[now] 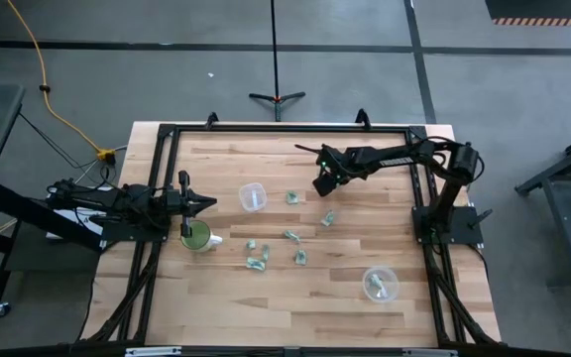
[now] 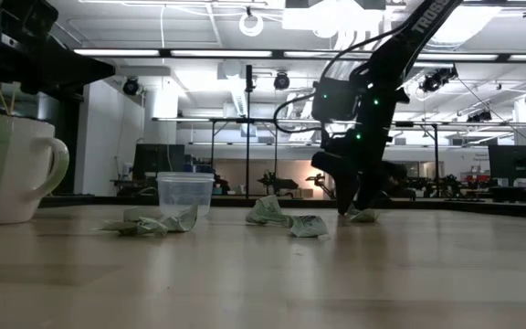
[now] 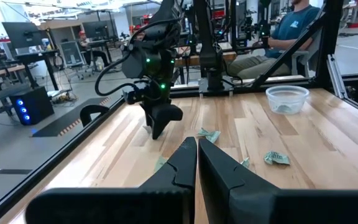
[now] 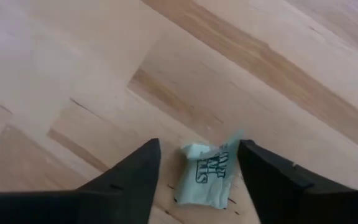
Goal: Pick and place items into bin
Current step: Put the green stevia packet into the bottom transparent bin
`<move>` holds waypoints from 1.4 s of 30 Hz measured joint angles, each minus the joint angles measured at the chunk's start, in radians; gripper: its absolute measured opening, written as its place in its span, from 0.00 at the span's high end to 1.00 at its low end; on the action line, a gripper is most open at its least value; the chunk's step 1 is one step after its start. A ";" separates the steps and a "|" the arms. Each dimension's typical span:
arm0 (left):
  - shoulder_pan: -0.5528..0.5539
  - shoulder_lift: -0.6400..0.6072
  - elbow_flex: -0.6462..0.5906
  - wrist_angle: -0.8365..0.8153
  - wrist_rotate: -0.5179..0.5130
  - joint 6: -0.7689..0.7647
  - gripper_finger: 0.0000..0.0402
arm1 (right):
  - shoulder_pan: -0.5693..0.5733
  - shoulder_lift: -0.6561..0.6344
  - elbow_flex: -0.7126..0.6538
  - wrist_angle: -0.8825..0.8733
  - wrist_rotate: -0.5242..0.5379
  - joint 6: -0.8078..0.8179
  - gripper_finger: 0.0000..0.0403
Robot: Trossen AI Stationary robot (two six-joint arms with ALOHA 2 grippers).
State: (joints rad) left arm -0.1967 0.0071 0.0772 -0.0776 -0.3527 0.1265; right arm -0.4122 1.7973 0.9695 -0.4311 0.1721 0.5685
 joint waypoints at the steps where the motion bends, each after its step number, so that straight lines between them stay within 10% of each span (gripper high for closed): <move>1: 0.000 0.000 0.000 0.000 0.000 0.000 0.87 | 0.000 0.000 0.000 0.000 -0.001 -0.001 0.55; 11: 0.000 0.000 0.000 0.000 0.000 0.000 0.87 | -0.001 -0.004 0.000 0.000 -0.110 -0.028 0.98; 22: 0.000 0.000 0.000 0.000 0.000 0.000 0.87 | 0.163 -0.190 -0.004 -0.282 -0.314 0.074 0.97; 34: 0.000 0.000 0.000 0.002 0.000 0.000 0.87 | 0.699 -0.442 -0.003 -0.468 -0.245 0.669 0.99; 42: 0.000 0.000 0.000 0.008 0.000 0.000 0.87 | 1.000 -0.425 -0.002 -0.449 -0.222 0.785 0.99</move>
State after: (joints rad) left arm -0.1967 0.0071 0.0772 -0.0691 -0.3531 0.1262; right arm 0.5878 1.3720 0.9672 -0.8800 -0.0501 1.3540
